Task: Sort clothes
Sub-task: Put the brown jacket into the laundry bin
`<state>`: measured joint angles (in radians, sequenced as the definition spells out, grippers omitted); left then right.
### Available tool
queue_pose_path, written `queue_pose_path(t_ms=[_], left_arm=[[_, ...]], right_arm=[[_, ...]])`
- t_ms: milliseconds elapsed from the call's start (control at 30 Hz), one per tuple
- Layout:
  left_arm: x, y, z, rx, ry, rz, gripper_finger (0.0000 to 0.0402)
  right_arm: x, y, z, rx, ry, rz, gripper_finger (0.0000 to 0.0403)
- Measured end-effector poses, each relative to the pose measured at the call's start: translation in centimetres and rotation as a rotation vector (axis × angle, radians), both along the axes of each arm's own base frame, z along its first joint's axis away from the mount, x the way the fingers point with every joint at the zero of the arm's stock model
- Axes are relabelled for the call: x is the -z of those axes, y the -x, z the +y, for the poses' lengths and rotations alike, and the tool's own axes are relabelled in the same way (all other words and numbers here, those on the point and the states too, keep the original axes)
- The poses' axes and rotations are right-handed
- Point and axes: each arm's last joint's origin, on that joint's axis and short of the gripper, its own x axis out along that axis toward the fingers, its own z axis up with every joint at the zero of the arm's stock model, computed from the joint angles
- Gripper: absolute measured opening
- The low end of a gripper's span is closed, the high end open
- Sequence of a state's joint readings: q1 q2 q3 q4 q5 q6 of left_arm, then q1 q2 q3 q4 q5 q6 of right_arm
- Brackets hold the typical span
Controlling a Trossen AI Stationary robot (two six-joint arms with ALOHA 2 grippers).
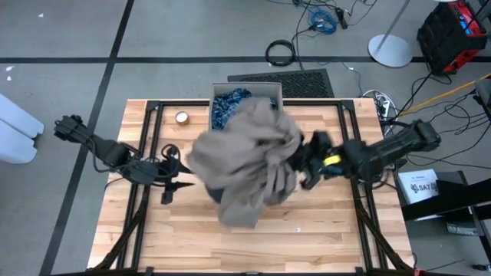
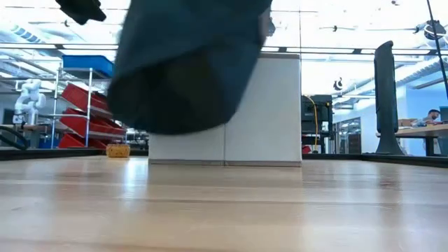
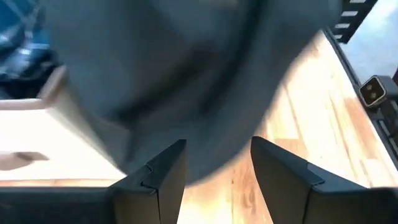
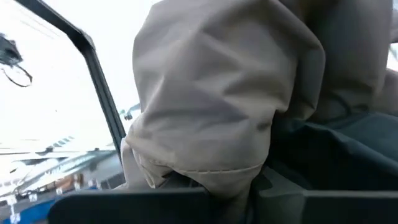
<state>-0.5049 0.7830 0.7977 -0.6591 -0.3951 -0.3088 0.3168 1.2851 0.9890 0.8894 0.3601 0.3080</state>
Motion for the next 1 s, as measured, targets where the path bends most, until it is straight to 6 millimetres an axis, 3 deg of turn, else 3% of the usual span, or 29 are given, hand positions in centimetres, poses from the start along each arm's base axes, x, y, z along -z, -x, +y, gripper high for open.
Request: queue_pose_path(t_ms=[233,400,533,667,833,1000], left_arm=[[4.0,-1.0,-0.6,0.026,0.041,-0.052,0.0187],[6.6,-1.7,-1.0,0.025,0.092,-0.144,0.0187],[8.1,-2.0,-1.2,0.027,0.125,-0.191,0.0187],[8.7,-2.4,-1.5,0.039,0.153,-0.187,0.0187],[9.0,-2.5,-1.6,0.057,0.161,-0.162,0.0187],[9.0,-2.5,-1.6,0.059,0.162,-0.160,0.0187]], right_arm=[[-9.1,2.0,-2.5,0.032,0.198,-0.176,0.0012],[-15.3,2.0,-5.0,0.132,0.290,-0.130,0.0012],[-18.5,1.3,-7.2,0.237,0.322,-0.064,0.0012],[-19.6,0.1,-9.5,0.298,0.283,0.033,0.0012],[-17.9,-2.1,-11.6,0.310,0.168,0.229,0.0012],[-16.7,-2.4,-12.7,0.317,0.102,0.339,0.0012]])
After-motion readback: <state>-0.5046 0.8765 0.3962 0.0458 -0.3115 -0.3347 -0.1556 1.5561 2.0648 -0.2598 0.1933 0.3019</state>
